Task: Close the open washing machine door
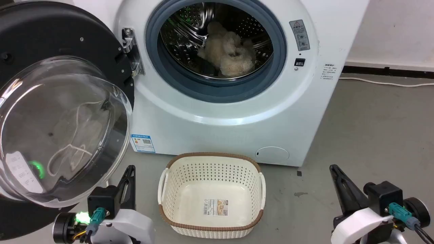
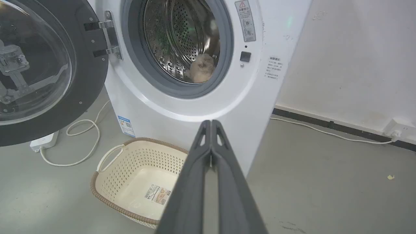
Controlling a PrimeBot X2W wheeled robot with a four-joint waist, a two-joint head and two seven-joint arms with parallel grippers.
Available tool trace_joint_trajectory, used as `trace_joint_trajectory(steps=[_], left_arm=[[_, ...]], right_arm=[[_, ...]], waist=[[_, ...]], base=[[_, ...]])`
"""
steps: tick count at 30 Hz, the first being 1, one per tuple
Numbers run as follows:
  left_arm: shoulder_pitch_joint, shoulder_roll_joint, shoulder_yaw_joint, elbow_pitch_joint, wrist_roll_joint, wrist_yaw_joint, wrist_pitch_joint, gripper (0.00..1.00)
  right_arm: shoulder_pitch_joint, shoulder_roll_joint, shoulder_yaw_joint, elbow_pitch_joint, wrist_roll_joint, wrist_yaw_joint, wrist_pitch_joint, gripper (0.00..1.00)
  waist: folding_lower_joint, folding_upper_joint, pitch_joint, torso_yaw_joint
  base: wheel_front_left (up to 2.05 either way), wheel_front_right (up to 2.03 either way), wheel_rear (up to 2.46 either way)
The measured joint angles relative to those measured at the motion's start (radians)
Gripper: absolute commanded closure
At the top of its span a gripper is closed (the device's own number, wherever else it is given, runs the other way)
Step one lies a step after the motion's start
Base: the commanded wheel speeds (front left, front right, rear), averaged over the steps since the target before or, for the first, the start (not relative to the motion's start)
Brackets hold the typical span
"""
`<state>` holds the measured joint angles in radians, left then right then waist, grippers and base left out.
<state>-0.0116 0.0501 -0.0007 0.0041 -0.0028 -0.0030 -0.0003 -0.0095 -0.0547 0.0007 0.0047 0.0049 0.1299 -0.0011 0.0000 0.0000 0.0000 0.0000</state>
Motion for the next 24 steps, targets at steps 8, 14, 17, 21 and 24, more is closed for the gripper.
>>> trace_joint_trajectory(steps=[8, 14, 17, 21, 24], left_arm=[[0.0, 0.0, 0.0, 0.0, 0.0, 0.0, 0.0, 1.0], [0.001, 0.0, 0.0, 0.0, 0.0, 0.0, 0.0, 1.0], [0.001, 0.0, 0.0, 0.0, 0.0, 0.0, 0.0, 1.0], [0.001, 0.0, 0.0, 0.0, 0.0, 0.0, 0.0, 1.0], [0.001, 0.0, 0.0, 0.0, 0.0, 0.0, 0.0, 1.0]], right_arm=[[0.0, 0.0, 0.0, 0.0, 0.0, 0.0, 0.0, 1.0], [0.0, 0.0, 0.0, 0.0, 0.0, 0.0, 0.0, 1.0], [0.0, 0.0, -0.001, 0.0, 0.0, 0.0, 0.0, 1.0], [0.0, 0.0, 0.0, 0.0, 0.0, 0.0, 0.0, 1.0], [0.0, 0.0, 0.0, 0.0, 0.0, 0.0, 0.0, 1.0]], waist=[[0.0, 0.0, 0.0, 0.0], [0.0, 0.0, 0.0, 0.0], [0.0, 0.0, 0.0, 0.0], [0.0, 0.0, 0.0, 0.0], [0.0, 0.0, 0.0, 0.0]], base=[[0.0, 0.0, 0.0], [0.0, 0.0, 0.0], [0.0, 0.0, 0.0], [0.0, 0.0, 0.0], [0.0, 0.0, 0.0]])
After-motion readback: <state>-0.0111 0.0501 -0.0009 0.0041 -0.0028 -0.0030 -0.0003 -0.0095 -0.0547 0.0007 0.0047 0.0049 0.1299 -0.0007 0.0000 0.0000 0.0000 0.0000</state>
